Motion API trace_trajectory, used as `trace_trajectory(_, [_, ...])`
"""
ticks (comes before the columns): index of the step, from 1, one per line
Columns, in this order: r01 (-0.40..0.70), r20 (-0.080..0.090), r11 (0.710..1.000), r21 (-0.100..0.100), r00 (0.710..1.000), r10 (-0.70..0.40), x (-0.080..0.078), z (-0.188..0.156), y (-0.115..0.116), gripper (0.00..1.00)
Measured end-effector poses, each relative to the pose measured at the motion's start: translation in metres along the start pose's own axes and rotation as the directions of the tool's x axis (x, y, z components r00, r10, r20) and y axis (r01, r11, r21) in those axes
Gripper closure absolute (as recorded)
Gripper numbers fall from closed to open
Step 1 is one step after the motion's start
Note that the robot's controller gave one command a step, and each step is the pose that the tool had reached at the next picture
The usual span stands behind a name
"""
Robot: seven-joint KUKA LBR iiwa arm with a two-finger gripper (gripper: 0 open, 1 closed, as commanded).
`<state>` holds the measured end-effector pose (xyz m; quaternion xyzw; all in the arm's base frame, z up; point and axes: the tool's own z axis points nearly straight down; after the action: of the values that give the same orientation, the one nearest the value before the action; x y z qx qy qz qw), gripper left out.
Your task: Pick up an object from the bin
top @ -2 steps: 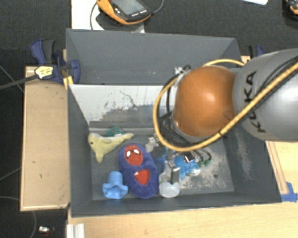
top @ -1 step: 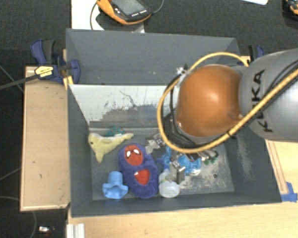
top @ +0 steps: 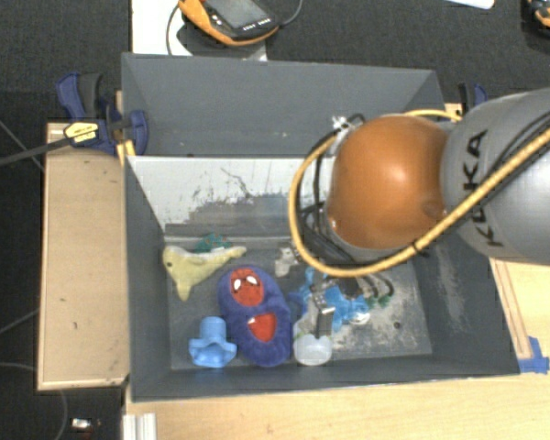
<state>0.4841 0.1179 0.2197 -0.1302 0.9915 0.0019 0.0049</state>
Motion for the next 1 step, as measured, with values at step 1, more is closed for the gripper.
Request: trace_trajectory(1, [0.251, 0.005, 0.968, 0.001, 0.968, -0.251, 0.0003, -0.0047, 0.0063, 0.0])
